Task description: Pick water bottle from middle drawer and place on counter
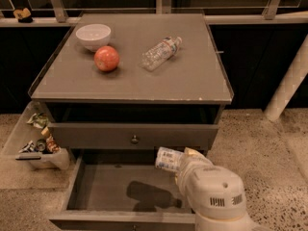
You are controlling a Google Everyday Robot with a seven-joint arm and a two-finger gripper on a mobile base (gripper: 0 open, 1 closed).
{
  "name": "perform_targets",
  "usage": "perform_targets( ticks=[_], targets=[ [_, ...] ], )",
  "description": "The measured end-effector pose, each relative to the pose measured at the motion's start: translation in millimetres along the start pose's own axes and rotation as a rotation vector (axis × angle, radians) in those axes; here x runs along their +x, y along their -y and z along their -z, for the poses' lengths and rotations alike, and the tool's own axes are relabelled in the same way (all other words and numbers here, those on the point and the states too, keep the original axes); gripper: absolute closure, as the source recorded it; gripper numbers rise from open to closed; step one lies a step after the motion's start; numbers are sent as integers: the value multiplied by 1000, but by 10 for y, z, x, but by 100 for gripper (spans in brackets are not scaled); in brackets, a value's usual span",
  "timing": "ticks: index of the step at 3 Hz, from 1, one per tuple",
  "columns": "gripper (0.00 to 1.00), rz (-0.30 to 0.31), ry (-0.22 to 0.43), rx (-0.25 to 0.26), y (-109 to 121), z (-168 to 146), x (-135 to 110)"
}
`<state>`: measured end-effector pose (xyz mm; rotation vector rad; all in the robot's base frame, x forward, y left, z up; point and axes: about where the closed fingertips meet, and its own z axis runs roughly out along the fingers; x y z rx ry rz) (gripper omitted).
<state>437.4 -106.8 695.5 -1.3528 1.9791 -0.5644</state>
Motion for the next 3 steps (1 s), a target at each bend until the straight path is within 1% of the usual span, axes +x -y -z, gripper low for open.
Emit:
perform_targets(
  ticks=[1,2,3],
  targets=[
    [100,-47,80,3,507,12,-312],
    [100,-100,118,-4,1097,-186,-672],
    [100,-116,160,12,1431,-105,-929]
  ],
)
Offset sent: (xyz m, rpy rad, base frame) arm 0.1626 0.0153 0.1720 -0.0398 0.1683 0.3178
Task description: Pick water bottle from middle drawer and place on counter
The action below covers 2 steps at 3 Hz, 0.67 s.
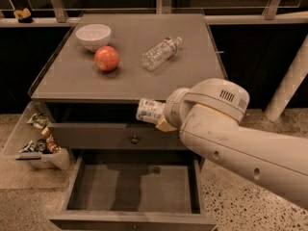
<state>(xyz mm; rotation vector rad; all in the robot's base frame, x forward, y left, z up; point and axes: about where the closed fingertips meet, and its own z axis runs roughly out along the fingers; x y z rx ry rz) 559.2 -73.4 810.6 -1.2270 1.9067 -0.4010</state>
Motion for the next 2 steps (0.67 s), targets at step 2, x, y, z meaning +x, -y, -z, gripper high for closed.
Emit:
perform_targets(
  ticks=[2],
  targets=[
    [100,59,-73,99,399,452,27]
  ],
)
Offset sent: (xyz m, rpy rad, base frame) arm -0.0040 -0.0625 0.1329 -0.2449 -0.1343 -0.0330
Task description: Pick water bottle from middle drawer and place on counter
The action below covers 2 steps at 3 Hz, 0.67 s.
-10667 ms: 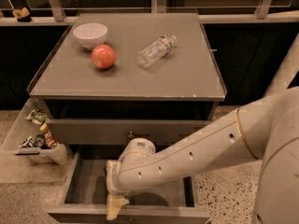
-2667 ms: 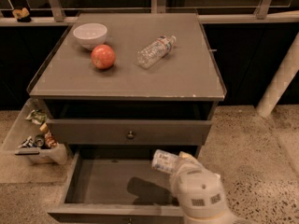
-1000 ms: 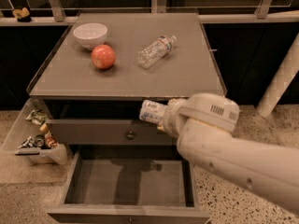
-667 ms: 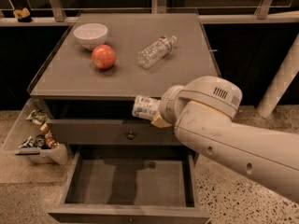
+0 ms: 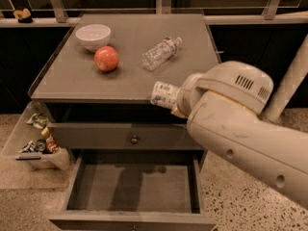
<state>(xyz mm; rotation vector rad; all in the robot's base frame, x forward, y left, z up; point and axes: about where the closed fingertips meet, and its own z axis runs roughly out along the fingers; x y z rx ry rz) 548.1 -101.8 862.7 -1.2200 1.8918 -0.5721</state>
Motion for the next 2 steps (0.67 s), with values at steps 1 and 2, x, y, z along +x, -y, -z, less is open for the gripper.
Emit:
perform_targets(
  ticks=[1,2],
  targets=[
    [100,-34,0,-2,526,9,-48],
    [100,-114,25,-76,888,-411,-9]
  ],
)
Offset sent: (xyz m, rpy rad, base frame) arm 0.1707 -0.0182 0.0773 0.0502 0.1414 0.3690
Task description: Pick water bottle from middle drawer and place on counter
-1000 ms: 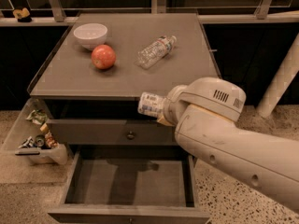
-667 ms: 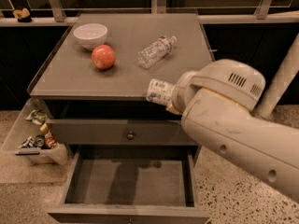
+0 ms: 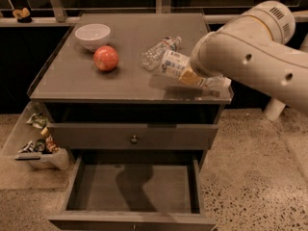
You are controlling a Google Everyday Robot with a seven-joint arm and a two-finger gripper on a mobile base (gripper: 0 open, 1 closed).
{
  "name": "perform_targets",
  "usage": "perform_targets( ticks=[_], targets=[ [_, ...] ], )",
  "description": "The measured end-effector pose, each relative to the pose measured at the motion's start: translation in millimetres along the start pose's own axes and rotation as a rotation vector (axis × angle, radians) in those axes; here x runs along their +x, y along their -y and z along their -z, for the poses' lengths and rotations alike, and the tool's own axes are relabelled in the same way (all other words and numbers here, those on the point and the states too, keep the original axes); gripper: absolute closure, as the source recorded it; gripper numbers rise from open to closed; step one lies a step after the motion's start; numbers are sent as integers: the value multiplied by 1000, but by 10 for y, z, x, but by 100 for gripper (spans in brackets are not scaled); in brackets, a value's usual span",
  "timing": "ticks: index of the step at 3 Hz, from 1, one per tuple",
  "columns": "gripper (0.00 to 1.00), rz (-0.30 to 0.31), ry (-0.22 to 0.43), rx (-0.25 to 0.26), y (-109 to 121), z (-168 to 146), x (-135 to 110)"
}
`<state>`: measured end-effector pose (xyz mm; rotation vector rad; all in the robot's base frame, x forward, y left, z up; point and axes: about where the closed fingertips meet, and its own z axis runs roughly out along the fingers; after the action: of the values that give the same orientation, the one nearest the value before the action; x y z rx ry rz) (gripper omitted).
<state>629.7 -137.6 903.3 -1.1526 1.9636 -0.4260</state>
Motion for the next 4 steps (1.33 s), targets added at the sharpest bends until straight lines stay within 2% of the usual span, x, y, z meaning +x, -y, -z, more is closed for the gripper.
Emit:
perform_targets(
  ticks=[1,2,3,4],
  targets=[
    [100,-22,46,-42,84,-190,-138],
    [100,-15,24,-57,109,-261,-82],
    [100,-6,-17,-167,44,-700,-4],
    [100,39,0,-181,157,-876,-49]
  ],
)
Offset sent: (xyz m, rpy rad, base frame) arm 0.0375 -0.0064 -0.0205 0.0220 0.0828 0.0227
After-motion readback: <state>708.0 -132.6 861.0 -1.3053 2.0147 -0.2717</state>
